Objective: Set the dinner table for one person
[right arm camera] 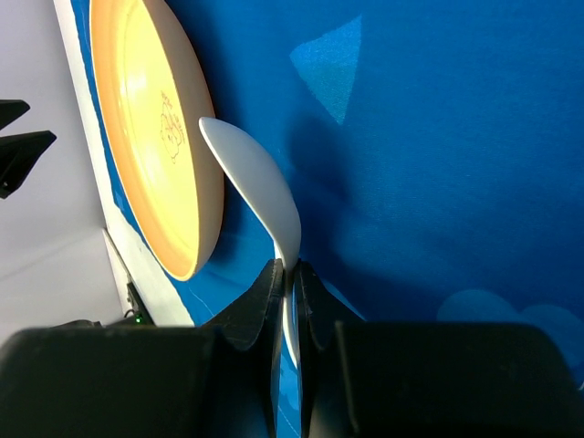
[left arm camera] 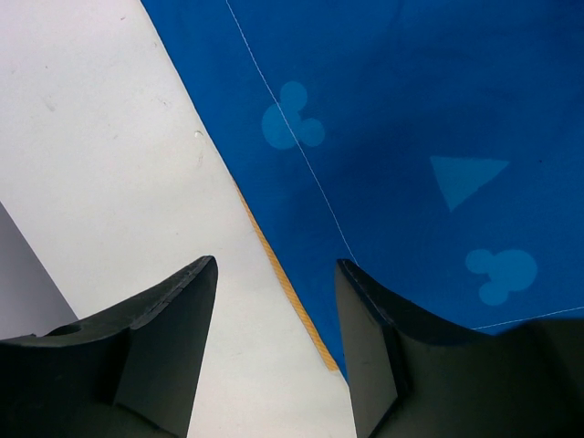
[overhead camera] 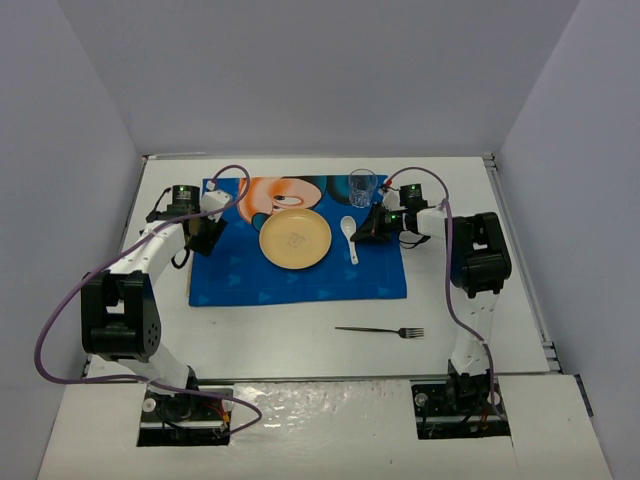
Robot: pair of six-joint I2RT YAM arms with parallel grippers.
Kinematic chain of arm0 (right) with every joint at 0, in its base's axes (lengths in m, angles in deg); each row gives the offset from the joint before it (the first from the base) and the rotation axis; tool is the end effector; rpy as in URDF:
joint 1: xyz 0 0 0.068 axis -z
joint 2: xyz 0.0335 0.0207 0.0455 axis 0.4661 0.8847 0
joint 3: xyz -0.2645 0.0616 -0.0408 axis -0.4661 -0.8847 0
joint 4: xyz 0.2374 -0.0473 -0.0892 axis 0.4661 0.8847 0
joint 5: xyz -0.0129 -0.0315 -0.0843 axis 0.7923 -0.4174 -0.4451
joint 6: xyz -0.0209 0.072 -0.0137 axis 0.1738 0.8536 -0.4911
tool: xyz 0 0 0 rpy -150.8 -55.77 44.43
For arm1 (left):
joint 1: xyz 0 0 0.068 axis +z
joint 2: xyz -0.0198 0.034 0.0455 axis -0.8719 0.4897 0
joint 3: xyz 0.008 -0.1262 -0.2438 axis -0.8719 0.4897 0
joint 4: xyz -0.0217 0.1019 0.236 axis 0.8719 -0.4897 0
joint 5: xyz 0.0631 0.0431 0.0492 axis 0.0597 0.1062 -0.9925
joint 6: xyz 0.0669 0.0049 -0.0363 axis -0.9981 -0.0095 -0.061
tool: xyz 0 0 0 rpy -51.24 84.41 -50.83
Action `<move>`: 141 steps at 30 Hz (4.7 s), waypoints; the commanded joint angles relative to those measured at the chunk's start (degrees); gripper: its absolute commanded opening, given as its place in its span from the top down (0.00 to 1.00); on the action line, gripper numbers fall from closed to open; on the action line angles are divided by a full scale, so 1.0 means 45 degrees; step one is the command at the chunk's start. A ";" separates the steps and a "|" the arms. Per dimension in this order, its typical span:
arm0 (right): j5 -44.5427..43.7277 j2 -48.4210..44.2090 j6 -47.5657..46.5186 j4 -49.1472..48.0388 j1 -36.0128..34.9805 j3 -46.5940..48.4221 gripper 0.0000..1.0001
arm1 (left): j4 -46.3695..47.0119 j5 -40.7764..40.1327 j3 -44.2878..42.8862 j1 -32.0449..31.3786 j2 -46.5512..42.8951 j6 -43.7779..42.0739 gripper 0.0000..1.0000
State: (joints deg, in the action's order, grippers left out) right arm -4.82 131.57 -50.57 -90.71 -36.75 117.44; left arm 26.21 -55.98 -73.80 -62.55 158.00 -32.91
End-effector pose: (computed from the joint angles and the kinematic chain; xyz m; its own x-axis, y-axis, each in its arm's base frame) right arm 0.4410 0.1211 0.1210 -0.8790 0.1453 -0.4541 -0.3292 0.5040 0.7985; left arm 0.3564 -0.0161 0.2177 -0.6886 0.4041 -0.6021 0.3673 0.9103 0.1909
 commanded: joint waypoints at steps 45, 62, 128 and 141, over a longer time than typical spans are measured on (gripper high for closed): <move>0.0225 -0.1189 -0.0446 0.0437 0.1284 -0.0058 0.34 | 0.0528 -0.0300 -0.0486 0.0017 0.0385 -0.0485 0.49; -0.0951 -0.6282 -0.7580 0.5084 0.1678 0.2607 0.27 | -0.1730 0.4076 -0.2024 -0.0527 -0.1124 -0.2148 0.43; -0.8571 -1.0054 -0.9732 0.2853 0.5582 -0.1289 0.24 | -1.5614 1.2353 -1.8304 -1.1613 1.2986 -0.5503 0.31; -0.8428 -0.9906 -0.9527 0.2613 0.5607 -0.1562 0.24 | -1.5634 1.2430 -1.4999 -1.1726 1.1517 -0.6404 0.31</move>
State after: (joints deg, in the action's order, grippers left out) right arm -42.83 87.90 -94.10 -74.58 -11.95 109.94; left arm -24.91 0.48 -144.96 -114.72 215.04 -57.68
